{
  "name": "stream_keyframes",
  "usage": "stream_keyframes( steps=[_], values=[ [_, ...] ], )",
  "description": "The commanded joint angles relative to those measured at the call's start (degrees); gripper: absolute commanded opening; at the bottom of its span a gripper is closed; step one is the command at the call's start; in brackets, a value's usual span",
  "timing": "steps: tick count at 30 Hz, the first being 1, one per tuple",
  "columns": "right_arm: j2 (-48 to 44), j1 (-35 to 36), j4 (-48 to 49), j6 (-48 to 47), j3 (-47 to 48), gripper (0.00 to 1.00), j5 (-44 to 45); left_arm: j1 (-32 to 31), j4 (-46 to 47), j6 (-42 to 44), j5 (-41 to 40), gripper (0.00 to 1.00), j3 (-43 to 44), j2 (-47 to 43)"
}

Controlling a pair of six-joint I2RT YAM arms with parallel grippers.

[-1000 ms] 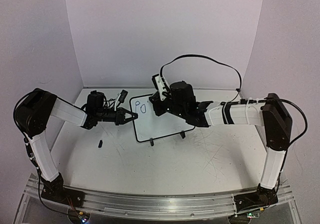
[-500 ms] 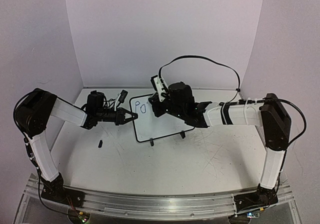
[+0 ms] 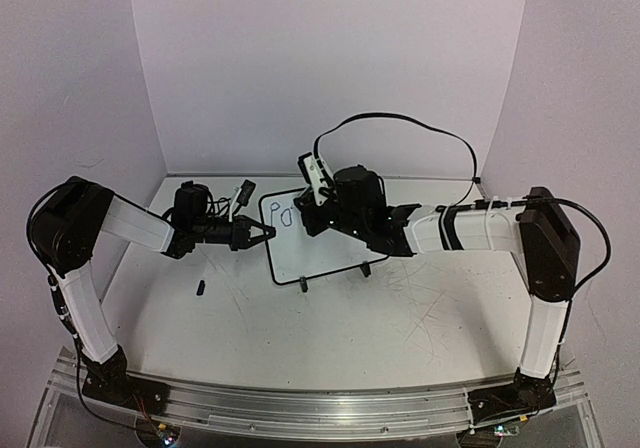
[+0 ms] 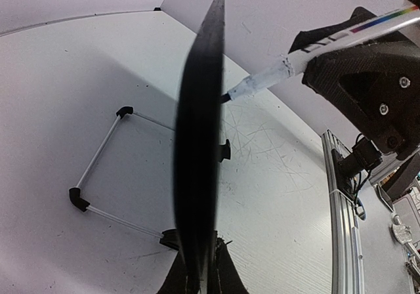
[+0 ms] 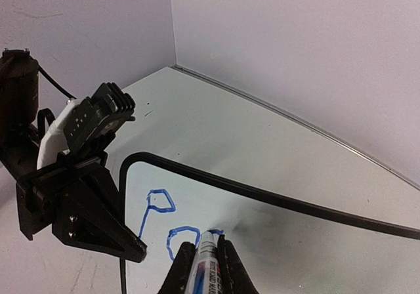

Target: Write a sentence on the whiteboard

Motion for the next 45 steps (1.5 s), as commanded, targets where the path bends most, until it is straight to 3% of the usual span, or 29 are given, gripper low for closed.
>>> stream_keyframes(
  steps=[1, 24, 45],
  values=[
    [0.99, 0.24, -0.15, -0.16, 1.33, 0.0, 0.32, 0.45, -1.88, 2.54, -4.49, 0.0, 1.63, -1.11],
    [-2.62, 0.25, -0.16, 0.61, -4.73, 0.0, 5.97, 0.45, -2.08, 2.54, -4.46, 0.0, 1.63, -1.1],
    [-0.01, 1.46, -0.15, 1.73, -2.49, 0.0, 2.36, 0.46, -2.16, 2.47, -4.47, 0.0, 1.63, -1.29]
  ],
)
